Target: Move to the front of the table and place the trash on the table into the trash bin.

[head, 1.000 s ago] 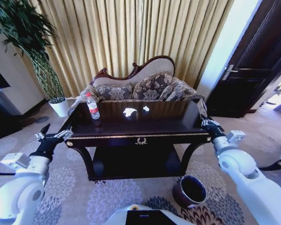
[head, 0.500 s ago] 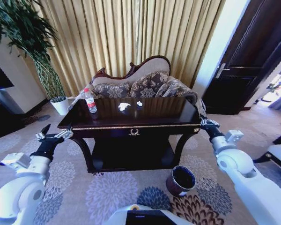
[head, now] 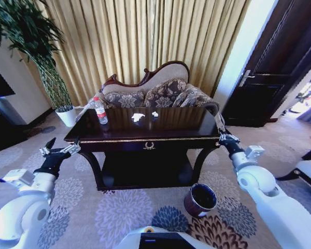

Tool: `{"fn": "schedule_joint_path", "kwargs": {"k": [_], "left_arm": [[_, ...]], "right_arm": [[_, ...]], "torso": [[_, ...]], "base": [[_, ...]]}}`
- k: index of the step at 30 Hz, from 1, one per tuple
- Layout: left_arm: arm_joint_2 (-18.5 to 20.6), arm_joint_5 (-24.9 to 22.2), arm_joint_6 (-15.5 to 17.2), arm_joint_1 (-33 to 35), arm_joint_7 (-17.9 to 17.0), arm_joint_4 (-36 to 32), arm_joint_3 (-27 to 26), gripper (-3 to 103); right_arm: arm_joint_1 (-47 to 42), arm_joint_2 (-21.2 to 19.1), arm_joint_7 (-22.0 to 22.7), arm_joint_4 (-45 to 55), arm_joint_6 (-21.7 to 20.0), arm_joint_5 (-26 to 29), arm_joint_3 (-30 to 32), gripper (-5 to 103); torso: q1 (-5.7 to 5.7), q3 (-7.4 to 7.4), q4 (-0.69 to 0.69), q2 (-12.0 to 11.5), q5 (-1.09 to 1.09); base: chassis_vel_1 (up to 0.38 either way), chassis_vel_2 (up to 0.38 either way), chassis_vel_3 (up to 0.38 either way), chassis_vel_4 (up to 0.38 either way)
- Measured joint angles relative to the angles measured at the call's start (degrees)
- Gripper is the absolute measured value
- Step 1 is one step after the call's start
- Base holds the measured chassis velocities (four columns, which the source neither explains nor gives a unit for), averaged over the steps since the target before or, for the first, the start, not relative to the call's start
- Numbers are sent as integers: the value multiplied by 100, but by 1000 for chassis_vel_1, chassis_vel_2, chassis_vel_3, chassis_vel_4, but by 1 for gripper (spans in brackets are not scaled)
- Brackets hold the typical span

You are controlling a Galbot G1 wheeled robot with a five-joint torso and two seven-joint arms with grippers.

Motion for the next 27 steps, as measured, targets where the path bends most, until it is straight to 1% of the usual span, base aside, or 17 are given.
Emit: {"fn": "schedule_joint_path", "kwargs": {"k": [3,4,10,13,18,21,23,27], "left_arm": [[0,0,-1,0,3,0,-2,100],[3,0,-2,-1,6,0,-13,100],[-8,-1,-5,-4,8,11,-19,100],[-21,0,-11,-1,18,19,-11,100],[-24,5,-22,-6,25,41,4,100],[-46,15,-35,-23,30,64,24,100],[-50,15,-35,-24,30,67,27,100],[-55,26,-53,-20,43,75,32,100]], "right_arm": [[-117,54,-30,-19,-10,-52,29,0],[-326,109,-53,-2,-50,-90,87,0],[-689,224,-122,-15,-69,-279,177,0],[-1010,405,-195,-205,-75,-580,184,0],[-1133,550,-251,-564,-84,-834,72,0],[-977,746,-398,-1504,-58,-1260,-171,0],[-925,774,-414,-1663,-55,-1315,-209,0],[-482,988,-564,-2791,-45,-1571,-456,0]], "torso": [[0,0,0,0,0],[0,0,0,0,-1],[0,0,0,0,-1],[0,0,0,0,-1],[0,0,0,0,0],[0,0,0,0,0],[0,0,0,0,0],[0,0,1,0,0]], "base": [[0,0,0,0],[0,0,0,0],[0,0,0,0],[0,0,0,0],[0,0,0,0],[0,0,0,0],[0,0,0,0],[0,0,0,0]]}}
